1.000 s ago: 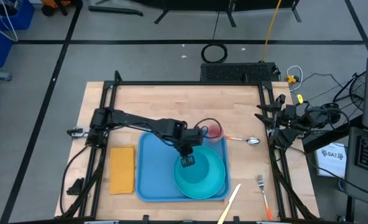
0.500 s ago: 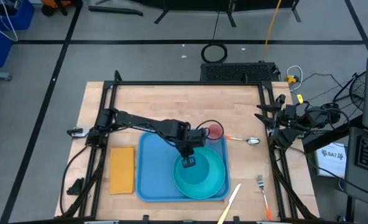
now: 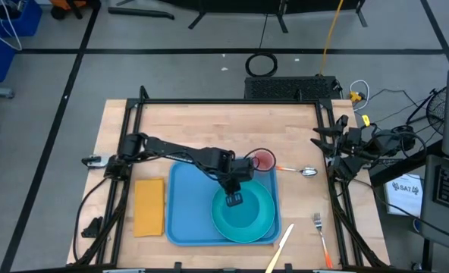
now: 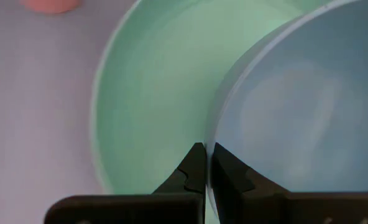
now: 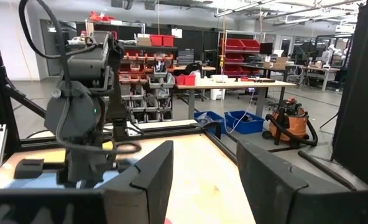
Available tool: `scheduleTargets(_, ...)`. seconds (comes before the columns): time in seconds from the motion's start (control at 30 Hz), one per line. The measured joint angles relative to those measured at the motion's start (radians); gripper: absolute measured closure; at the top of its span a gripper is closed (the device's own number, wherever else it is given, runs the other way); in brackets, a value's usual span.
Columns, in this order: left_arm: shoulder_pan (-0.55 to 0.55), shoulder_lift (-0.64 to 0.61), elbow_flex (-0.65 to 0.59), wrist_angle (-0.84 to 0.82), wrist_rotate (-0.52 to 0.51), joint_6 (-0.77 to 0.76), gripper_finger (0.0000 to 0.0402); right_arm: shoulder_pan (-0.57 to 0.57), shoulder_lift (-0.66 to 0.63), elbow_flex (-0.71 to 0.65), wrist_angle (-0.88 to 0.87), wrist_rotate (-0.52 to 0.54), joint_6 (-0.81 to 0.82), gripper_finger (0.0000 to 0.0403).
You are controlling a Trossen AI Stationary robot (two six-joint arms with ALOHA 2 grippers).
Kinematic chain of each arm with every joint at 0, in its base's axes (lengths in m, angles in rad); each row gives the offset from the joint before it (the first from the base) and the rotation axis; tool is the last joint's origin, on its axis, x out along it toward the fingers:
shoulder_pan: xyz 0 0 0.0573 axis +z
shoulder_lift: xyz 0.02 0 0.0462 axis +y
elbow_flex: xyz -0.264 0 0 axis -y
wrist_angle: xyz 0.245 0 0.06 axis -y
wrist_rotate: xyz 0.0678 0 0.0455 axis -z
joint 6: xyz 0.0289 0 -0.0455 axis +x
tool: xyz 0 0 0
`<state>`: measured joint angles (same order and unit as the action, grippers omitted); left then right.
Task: Set up tray
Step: Put the blue bowl on the blue plate, then put the yellow napkin on the blue serving tray to the left of the blue plate
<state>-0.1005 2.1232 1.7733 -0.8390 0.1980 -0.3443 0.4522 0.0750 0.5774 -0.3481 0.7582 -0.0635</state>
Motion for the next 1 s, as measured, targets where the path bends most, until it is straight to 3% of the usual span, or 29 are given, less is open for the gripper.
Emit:
scheduleTargets(0.2, 0.000, 0.017, 0.000, -0.021, -0.003, 0.003, 0.0393, 0.000, 0.000, 0.000, 0.008, 0.000, 0.002, 0.0236)
scheduleTargets(0.47, 0.001, 0.009, 0.000, -0.016, -0.044, 0.031, 0.0321, 0.000, 0.000, 0.000, 0.006, 0.000, 0.000, 0.0236)
scheduleTargets(0.7, 0.001, 0.006, 0.000, 0.040, -0.040, 0.072, 0.0285, 0.000, 0.000, 0.000, -0.001, 0.000, 0.000, 0.0236)
scheduleTargets(1.0, -0.002, -0.136, -0.001, 0.136, -0.063, 0.200, 0.0273, 0.000, 0.000, 0.000, -0.002, 0.000, 0.000, 0.0236)
